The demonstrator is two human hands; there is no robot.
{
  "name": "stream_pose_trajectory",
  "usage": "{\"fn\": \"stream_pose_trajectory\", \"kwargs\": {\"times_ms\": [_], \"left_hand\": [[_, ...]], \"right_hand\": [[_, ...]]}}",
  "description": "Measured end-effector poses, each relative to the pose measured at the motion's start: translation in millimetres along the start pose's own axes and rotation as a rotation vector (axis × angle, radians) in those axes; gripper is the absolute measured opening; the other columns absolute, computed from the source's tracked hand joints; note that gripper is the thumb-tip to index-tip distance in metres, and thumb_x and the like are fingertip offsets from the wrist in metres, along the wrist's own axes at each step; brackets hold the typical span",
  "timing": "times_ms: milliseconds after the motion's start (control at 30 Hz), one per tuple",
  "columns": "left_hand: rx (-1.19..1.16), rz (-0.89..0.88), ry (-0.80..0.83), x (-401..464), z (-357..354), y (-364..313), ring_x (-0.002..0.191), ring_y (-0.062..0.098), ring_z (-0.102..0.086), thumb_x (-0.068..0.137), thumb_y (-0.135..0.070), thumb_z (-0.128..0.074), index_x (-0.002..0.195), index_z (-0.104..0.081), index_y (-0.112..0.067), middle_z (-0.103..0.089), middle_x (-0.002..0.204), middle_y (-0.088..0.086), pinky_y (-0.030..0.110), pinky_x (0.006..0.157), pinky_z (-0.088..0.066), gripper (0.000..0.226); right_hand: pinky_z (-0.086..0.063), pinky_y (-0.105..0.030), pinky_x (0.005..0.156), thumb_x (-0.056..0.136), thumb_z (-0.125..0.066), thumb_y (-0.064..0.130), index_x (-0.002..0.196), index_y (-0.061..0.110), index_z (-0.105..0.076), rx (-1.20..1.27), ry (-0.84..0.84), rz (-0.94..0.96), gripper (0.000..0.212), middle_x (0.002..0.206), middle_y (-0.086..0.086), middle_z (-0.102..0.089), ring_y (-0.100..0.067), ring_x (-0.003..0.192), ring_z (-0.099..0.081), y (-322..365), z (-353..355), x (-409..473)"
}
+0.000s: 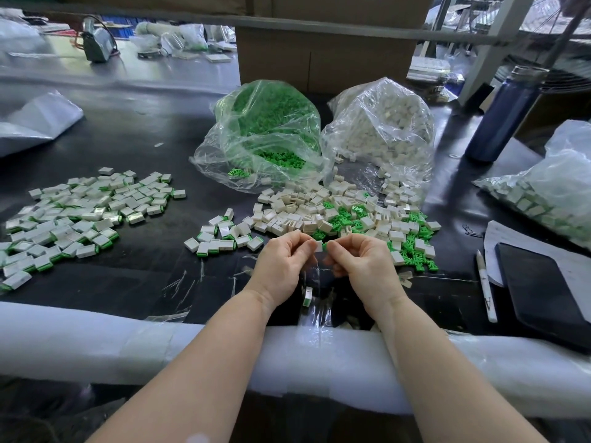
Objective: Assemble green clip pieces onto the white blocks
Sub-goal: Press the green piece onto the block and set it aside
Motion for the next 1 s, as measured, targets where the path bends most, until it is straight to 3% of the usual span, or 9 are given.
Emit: {"fn": "stream_pose_trajectory", "kwargs": {"times_ms": [67, 267, 400, 500, 600, 833, 1000], "left_hand": [[0.022, 0.003, 0.007, -0.3, -0.1, -0.7, 0.055, 0.0, -0.052, 0.093, -0.017, -0.054, 0.075, -0.061, -0.021, -0.059, 0.061, -0.008, 0.017, 0.061, -0.046, 0.02], [0.085, 0.031, 0.045, -2.2, -3.4, -0.2, 0.059, 0.009, -0.051, 0.093, -0.016, -0.054, 0.08, -0.063, -0.014, -0.058, 0.063, -0.002, 0.025, 0.064, -0.045, 0.016], [0.074, 0.032, 0.044, -2.4, -2.9, -0.8, 0.058, 0.006, -0.052, 0.093, -0.017, -0.054, 0.082, -0.064, -0.015, -0.059, 0.063, -0.006, 0.019, 0.062, -0.045, 0.015], [0.086, 0.002, -0.005, -0.7, -1.7, -2.5, 0.074, 0.013, -0.058, 0.091, -0.016, -0.058, 0.09, -0.068, -0.012, -0.064, 0.078, 0.002, 0.024, 0.076, -0.049, 0.011], [0.168, -0.05, -0.056, 0.5, 0.4, -4.4, 0.084, 0.015, -0.057, 0.088, -0.013, -0.062, 0.098, -0.071, -0.011, -0.062, 0.094, 0.006, 0.02, 0.083, -0.046, 0.014], [0.228, -0.107, -0.058, -1.6, -1.0, -6.7, 0.065, 0.003, -0.051, 0.075, -0.015, -0.077, 0.088, -0.067, -0.016, -0.061, 0.084, -0.005, 0.013, 0.067, -0.046, 0.017], [0.206, -0.071, -0.047, -0.1, -1.1, -2.4, 0.081, 0.014, -0.064, 0.086, -0.018, -0.066, 0.094, -0.069, -0.012, -0.069, 0.085, 0.0, 0.023, 0.081, -0.051, 0.011]], "right_hand": [[-0.049, -0.018, 0.052, 0.087, -0.064, 0.01, 0.075, 0.006, -0.065, -0.039, 0.0, 0.0, 0.012, 0.061, -0.003, -0.064, -0.007, 0.053, -0.056, -0.2, -1.2, 0.2], [-0.045, -0.016, 0.05, 0.088, -0.063, 0.01, 0.077, 0.003, -0.064, -0.108, 0.028, -0.018, 0.012, 0.059, -0.002, -0.06, -0.002, 0.048, -0.051, -1.7, -3.7, -0.1], [-0.046, -0.019, 0.053, 0.089, -0.061, 0.01, 0.078, 0.004, -0.062, -0.091, 0.042, -0.012, 0.012, 0.062, -0.002, -0.059, -0.006, 0.053, -0.053, -0.6, -4.8, -0.9], [-0.049, -0.028, 0.061, 0.088, -0.061, 0.006, 0.085, 0.006, -0.062, -0.075, 0.015, 0.031, 0.003, 0.069, -0.008, -0.061, -0.013, 0.061, -0.056, 2.9, -2.8, 0.2], [-0.048, -0.019, 0.052, 0.085, -0.062, 0.001, 0.086, 0.009, -0.06, -0.023, -0.008, 0.035, 0.008, 0.066, -0.006, -0.062, -0.006, 0.055, -0.058, 2.1, -0.3, 0.9], [-0.047, -0.016, 0.048, 0.084, -0.064, 0.002, 0.08, 0.009, -0.064, 0.007, -0.013, 0.015, 0.008, 0.068, -0.006, -0.066, -0.006, 0.057, -0.062, -0.4, 0.5, 2.4], [-0.049, -0.015, 0.052, 0.084, -0.065, 0.002, 0.082, 0.009, -0.066, 0.056, 0.025, 0.016, 0.007, 0.071, -0.004, -0.07, -0.007, 0.063, -0.066, 0.8, -0.2, 0.8]]}}
Point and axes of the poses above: each hand's wrist, its own x-axis towards the middle knuckle, its own z-axis out of the back of the hand, y = z × x, the point moved 8 cm from there along x, towards the middle knuckle
